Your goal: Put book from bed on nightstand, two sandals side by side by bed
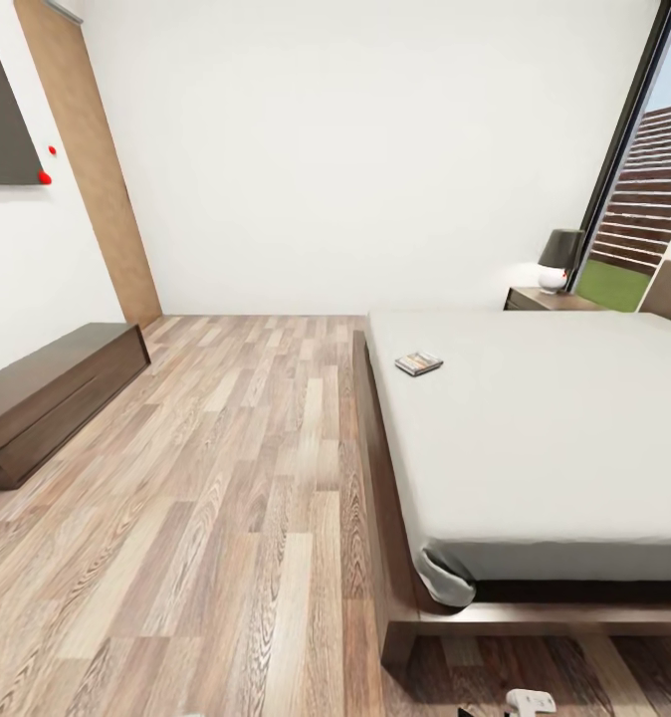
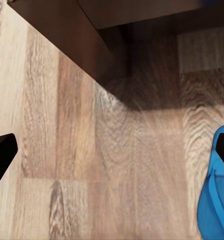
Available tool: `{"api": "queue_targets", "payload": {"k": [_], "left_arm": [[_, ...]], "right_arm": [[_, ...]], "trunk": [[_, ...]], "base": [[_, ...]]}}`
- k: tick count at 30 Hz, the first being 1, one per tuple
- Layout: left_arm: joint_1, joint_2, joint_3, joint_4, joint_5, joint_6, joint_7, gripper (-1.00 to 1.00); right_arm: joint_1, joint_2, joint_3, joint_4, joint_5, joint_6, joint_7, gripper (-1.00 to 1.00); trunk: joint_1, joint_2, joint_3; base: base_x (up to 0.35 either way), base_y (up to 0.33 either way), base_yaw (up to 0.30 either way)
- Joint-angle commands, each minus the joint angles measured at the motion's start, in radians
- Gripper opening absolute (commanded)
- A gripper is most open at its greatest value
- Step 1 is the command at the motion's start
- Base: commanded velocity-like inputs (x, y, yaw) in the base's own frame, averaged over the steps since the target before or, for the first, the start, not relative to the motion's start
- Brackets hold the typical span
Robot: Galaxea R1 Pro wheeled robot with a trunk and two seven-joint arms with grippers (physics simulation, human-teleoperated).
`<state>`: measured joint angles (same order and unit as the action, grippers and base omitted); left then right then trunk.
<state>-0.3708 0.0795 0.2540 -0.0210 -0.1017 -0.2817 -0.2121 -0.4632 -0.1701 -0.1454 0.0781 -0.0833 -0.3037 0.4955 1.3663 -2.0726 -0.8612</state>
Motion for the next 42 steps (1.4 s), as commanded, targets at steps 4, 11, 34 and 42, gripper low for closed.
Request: {"api": "queue_targets", "payload": {"k": [4,11,34,42], "left_arm": [[0.0,-0.001,0.008,0.001,-0.014,-0.004,0.013,1.0],[0.0,-0.001,0.008,0.001,-0.015,-0.004,0.016,1.0],[0.0,-0.003,0.009,0.001,-0.015,-0.005,0.016,1.0],[0.0,-0.003,0.01,0.001,-0.015,-0.005,0.016,1.0]], "right_arm": [[-0.002,-0.002,-0.003,0.005,-0.009,-0.003,0.008,1.0],[-0.002,-0.002,-0.003,0.005,-0.009,-0.003,0.008,1.0],[-0.002,0.0,-0.003,0.005,-0.009,0.003,0.01,1.0],[-0.002,0.0,-0.003,0.005,-0.009,0.004,0.011,1.0]], "trunk": [[-0.016,0.028,0.012],[-0.042,0.077,0.034],[-0.046,0.084,0.037],[-0.046,0.084,0.037]], "base": [[0.0,0.0,0.0],[0.0,0.0,0.0],[0.0,0.0,0.0],[0.0,0.0,0.0]]}}
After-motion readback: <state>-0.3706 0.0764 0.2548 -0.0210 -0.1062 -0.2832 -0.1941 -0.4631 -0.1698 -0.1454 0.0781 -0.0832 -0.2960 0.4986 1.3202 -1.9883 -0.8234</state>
